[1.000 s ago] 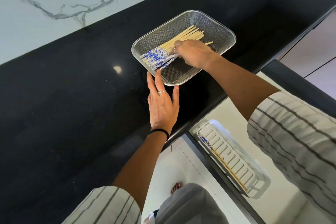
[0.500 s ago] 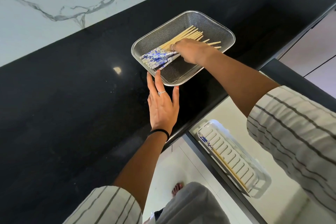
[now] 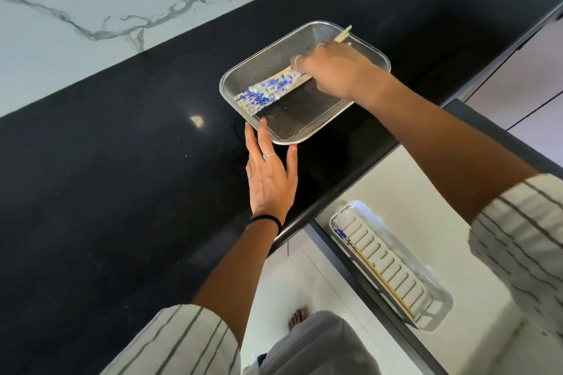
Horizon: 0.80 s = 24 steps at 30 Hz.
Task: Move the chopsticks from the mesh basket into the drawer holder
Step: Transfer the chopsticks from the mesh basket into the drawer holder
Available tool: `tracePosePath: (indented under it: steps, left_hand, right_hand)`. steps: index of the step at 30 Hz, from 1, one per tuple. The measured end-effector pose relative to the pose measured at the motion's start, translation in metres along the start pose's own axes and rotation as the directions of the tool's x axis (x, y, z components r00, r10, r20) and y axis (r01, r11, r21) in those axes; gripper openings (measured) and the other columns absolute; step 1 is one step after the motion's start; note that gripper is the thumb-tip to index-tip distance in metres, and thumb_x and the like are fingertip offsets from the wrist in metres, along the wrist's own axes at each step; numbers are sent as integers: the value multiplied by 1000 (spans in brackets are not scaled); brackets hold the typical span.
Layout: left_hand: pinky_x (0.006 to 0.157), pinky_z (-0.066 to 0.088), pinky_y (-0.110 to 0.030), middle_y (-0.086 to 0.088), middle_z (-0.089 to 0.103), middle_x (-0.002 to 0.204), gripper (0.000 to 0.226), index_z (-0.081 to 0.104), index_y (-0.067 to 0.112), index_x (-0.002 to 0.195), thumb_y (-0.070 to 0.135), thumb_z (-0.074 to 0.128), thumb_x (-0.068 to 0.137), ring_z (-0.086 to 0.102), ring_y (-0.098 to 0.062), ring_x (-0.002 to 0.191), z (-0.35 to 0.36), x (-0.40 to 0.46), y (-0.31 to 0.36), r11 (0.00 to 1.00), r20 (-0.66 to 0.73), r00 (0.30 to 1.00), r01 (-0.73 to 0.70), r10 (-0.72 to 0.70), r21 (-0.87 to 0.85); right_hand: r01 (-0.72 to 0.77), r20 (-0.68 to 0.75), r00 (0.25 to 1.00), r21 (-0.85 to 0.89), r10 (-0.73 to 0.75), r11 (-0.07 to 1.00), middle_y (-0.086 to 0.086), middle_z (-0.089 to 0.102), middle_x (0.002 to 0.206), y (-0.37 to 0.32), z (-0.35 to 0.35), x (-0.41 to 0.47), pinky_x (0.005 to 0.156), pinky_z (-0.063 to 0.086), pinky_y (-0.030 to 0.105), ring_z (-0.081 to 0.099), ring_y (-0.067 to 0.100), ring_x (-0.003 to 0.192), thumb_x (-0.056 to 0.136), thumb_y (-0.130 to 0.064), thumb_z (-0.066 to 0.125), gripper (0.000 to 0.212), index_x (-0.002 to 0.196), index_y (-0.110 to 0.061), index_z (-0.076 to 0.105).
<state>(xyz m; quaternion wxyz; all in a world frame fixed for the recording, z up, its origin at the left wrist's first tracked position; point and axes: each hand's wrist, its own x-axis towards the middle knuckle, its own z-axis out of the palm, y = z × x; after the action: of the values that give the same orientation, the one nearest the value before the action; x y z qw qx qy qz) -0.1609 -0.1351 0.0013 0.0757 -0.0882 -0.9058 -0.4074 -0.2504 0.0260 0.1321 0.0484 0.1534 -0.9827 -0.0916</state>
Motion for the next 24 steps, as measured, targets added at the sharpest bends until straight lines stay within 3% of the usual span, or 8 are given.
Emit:
tracePosePath:
  steps: [4,7,10,13,16,19,21,24]
  left_hand:
    - [107,39,-50,-7,8,160,67,9,22,153,41,46,100,51,-34,125,0,0,0,1000,-2,1000,-9,9,14]
    - [106,41,-52,-9,9,160,67,10,20,154,41,45,100,53,-36,122,0,0,0,1000,-1,1000,-3,3,16]
    - [104,41,-54,-10,9,160,66,11,19,153,41,44,100,52,-38,121,1,0,-1,1000,2,1000,-8,8,13]
    - [105,40,-56,-12,10,160,65,10,21,153,43,43,101,51,-39,122,2,0,0,1000,-2,1000,-8,8,7]
    - [105,39,-57,-13,12,159,65,11,21,153,43,43,101,49,-38,124,2,0,-1,1000,-9,1000,-17,17,4]
    - [104,39,-59,-13,14,159,64,13,20,152,43,44,101,49,-40,123,2,0,-1,1000,-8,1000,-22,22,3]
    - [104,39,-58,-13,14,158,64,13,20,152,43,44,101,49,-40,123,2,-1,-1,1000,-9,1000,-24,24,3]
    - [105,38,-57,-14,14,158,65,12,18,152,41,44,101,48,-38,123,2,0,-1,1000,-11,999,-31,31,4]
  right_hand:
    - [-68,-204,975,86,84,994,18,65,96,-3,-39,-48,65,38,37,61,40,90,81,11,48,38,112,-9,55]
    - [-161,-153,967,248,203,955,16,63,95,2,-43,-92,62,38,35,58,37,84,93,-9,49,22,114,-14,54]
    - [-179,-64,956,641,285,746,2,63,100,12,-37,-135,78,45,28,59,19,92,97,-18,48,21,111,-10,62]
    - [-166,-86,922,795,379,584,-4,65,104,17,-21,-176,87,44,8,60,-1,96,97,-11,48,21,108,-10,65]
    - [-290,127,917,862,378,415,-5,66,92,12,9,-214,79,47,3,64,-7,87,95,-7,49,16,102,-10,63]
    - [-495,436,868,787,237,368,8,68,91,3,49,-243,82,55,20,68,9,83,93,-3,52,12,95,-4,64]
    - [-638,638,754,659,154,398,9,70,90,-6,77,-253,79,54,23,67,20,84,90,-7,57,13,94,-1,67]
    - [-764,822,567,496,61,413,4,74,88,-25,117,-260,67,52,20,69,19,79,87,-17,57,17,93,-4,68]
